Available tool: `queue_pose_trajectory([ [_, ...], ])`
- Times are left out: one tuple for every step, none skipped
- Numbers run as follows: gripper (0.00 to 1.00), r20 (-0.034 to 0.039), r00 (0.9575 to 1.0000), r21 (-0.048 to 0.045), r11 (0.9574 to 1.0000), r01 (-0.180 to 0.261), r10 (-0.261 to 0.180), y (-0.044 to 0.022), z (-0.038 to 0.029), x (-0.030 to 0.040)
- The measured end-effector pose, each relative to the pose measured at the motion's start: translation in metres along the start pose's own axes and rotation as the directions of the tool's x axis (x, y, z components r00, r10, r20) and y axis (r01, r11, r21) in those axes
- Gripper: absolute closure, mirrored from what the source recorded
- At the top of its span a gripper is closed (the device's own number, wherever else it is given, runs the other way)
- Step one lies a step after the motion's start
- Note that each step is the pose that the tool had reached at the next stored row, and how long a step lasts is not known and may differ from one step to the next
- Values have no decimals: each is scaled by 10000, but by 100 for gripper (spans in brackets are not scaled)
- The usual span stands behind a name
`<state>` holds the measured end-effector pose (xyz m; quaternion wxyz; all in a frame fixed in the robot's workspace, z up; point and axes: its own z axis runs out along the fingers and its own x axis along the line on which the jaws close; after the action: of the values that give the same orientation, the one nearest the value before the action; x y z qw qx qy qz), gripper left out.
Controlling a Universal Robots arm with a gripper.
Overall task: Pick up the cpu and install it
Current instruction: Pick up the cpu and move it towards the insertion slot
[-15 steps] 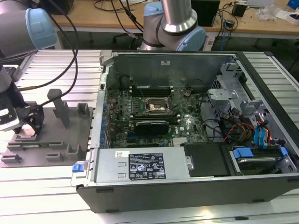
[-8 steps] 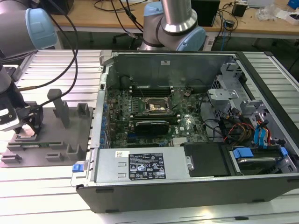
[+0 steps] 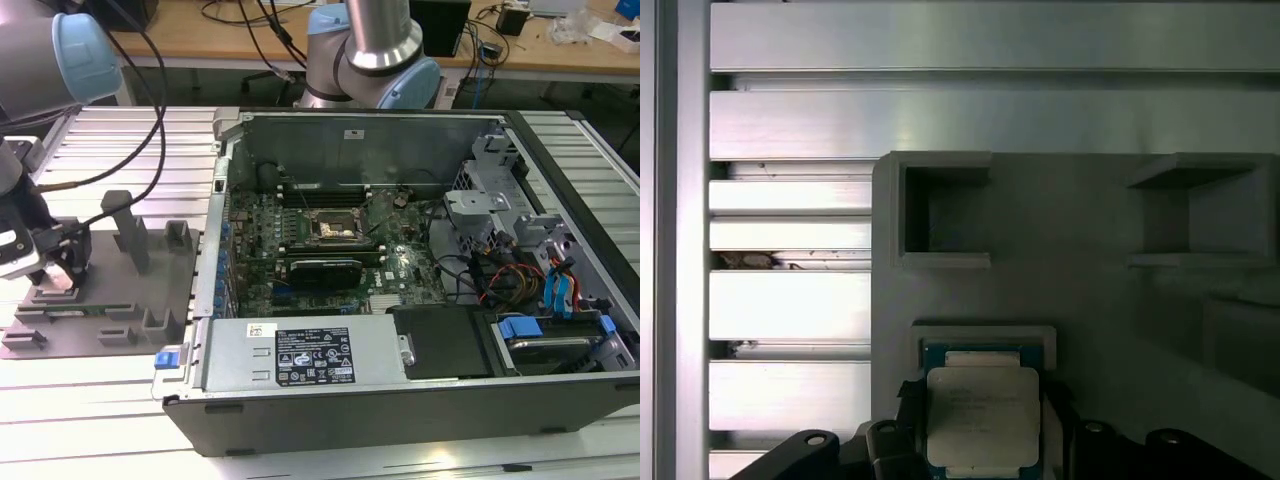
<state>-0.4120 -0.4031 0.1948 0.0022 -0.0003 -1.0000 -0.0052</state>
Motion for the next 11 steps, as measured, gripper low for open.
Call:
queue_pose_trajectory([
  [45, 2, 10000, 0, 10000, 0, 0, 0, -36, 0],
  [45, 1, 10000, 0, 10000, 0, 0, 1, -87, 0],
  [45, 0, 10000, -1, 10000, 0, 0, 1, -116, 1],
  [45, 1, 10000, -1, 10000, 0, 0, 2, -147, 1],
  [45, 1, 10000, 0, 10000, 0, 0, 2, -199, 1],
  [45, 1, 10000, -1, 10000, 0, 0, 3, -261, 1],
  [45, 0, 10000, -1, 10000, 1, -1, 4, -309, 1],
  [45, 0, 10000, 0, 10000, 2, -2, 5, -346, 1],
  [45, 1, 10000, -1, 10000, 1, -1, 7, -388, 1],
  [45, 1, 10000, -1, 10000, 0, 0, 9, -427, 2],
  [45, 1, 10000, -1, 10000, 0, 0, 15, -524, 2],
])
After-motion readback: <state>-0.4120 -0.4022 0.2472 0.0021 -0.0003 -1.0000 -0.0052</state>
